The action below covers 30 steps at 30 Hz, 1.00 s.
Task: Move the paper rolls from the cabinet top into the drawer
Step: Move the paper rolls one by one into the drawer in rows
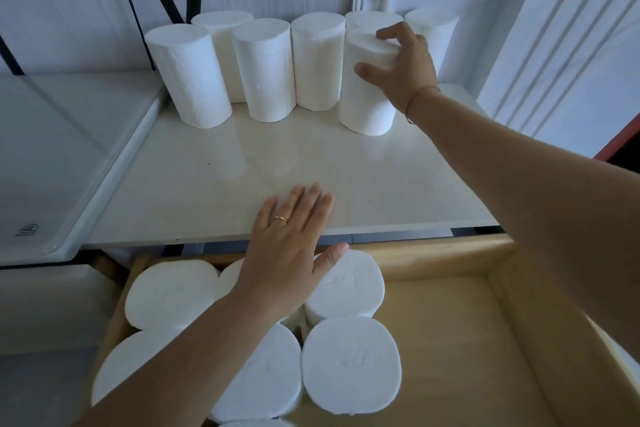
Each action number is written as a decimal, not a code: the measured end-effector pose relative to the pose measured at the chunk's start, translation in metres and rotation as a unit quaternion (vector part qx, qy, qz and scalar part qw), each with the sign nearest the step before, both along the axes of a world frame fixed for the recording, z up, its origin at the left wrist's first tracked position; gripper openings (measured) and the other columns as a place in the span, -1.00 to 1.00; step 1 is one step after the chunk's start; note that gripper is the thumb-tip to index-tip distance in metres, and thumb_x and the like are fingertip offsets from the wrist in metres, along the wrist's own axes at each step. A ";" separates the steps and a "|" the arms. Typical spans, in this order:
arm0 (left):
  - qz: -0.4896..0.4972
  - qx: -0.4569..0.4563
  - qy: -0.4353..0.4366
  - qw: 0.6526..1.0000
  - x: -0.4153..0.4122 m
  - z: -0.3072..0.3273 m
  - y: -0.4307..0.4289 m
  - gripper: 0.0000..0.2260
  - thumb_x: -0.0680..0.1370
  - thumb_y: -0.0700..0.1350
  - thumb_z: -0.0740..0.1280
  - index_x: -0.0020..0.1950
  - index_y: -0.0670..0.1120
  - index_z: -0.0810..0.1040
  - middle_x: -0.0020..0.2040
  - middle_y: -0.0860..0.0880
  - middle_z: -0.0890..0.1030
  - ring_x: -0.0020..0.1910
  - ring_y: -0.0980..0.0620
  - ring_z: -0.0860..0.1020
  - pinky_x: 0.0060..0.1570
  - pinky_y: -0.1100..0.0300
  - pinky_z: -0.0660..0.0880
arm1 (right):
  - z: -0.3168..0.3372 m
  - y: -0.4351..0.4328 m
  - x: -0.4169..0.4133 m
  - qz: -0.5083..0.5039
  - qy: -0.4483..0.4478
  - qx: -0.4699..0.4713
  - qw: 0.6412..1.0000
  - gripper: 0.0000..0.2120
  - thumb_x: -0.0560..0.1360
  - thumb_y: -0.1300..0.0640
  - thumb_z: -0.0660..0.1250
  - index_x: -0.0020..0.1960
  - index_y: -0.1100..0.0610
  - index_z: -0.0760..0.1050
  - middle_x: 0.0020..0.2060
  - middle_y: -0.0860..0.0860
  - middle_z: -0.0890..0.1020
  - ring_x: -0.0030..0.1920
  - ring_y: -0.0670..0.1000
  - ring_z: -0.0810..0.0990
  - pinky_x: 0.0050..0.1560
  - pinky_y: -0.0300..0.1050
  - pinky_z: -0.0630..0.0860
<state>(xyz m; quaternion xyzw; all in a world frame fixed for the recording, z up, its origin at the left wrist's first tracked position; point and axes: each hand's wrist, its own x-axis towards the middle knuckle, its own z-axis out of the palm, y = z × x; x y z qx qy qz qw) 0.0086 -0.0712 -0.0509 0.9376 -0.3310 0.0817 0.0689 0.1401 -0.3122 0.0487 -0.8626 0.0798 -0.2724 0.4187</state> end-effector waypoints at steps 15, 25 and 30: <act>-0.035 0.007 0.052 0.998 -0.054 -0.011 0.016 -0.39 0.44 0.36 -0.39 0.41 0.12 -0.40 0.46 0.11 -0.39 0.42 0.13 -0.43 0.43 0.03 -0.35 | 0.017 -0.016 -0.224 0.173 0.066 0.027 0.982 -0.49 0.27 0.17 0.56 0.10 -0.12 0.42 0.09 -0.08 0.51 -0.05 -0.22 0.58 -0.23 -0.31 0.56; -0.048 0.040 0.103 0.993 -0.077 -0.021 0.022 -0.38 0.42 0.38 -0.36 0.38 0.15 -0.44 0.46 0.15 -0.39 0.41 0.20 -0.43 0.42 0.08 -0.36 | -0.044 -0.019 -0.294 0.191 0.186 -0.029 0.963 -0.41 0.19 0.22 0.57 0.07 -0.17 0.41 0.11 -0.17 0.44 0.10 -0.26 0.43 -0.03 -0.44 0.44; -0.047 0.033 0.102 0.993 -0.079 -0.022 0.023 -0.38 0.43 0.38 -0.36 0.41 0.15 -0.39 0.49 0.14 -0.33 0.42 0.20 -0.40 0.43 0.07 -0.34 | -0.093 -0.018 -0.307 0.231 0.278 -0.099 0.927 -0.32 0.21 0.15 0.58 0.16 -0.18 0.30 0.18 -0.12 0.39 0.18 -0.04 0.42 0.04 -0.27 0.53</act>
